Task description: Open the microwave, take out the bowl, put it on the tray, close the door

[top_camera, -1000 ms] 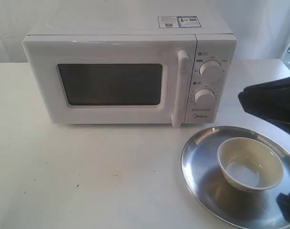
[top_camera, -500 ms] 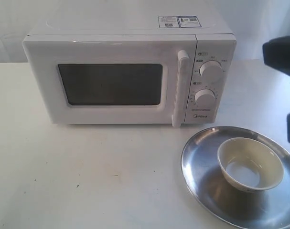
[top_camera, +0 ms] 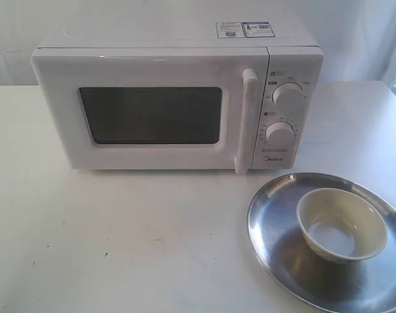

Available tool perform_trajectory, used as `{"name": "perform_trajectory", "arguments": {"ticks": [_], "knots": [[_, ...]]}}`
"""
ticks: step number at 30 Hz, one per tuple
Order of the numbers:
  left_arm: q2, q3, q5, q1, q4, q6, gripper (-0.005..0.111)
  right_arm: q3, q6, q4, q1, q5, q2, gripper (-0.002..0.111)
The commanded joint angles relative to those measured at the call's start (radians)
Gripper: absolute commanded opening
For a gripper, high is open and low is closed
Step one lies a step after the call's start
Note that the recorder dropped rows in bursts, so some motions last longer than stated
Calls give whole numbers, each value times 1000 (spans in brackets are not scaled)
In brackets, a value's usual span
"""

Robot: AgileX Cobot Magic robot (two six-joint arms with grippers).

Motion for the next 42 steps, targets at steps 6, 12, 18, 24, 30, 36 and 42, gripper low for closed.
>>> {"name": "perform_trajectory", "arguments": {"ticks": [6,12,18,24,30,36,42], "knots": [[-2,3,-2,-1,-4,-6,0,302,156,-28,-509,-375,-216,0],[-2,3,-2,-1,-4,-6,0,513,241,-87,-1020,-840,-292,0],[-2,3,-2,-1,-4,-6,0,625,243,-87,-1431,-1067,-378,0],[-2,3,-2,-1,-4,-6,0,710,243,-82,-1566,-1210,-515,0],[-2,3,-2,-1,-4,-6,0,710,245,-74,-1582,-1186,-549,0],[-2,3,-2,-1,-4,-6,0,710,243,-74,-1582,-1173,-549,0],[-2,3,-2,-1,-4,-6,0,710,-135,304,-1582,-1134,-549,0]]}}
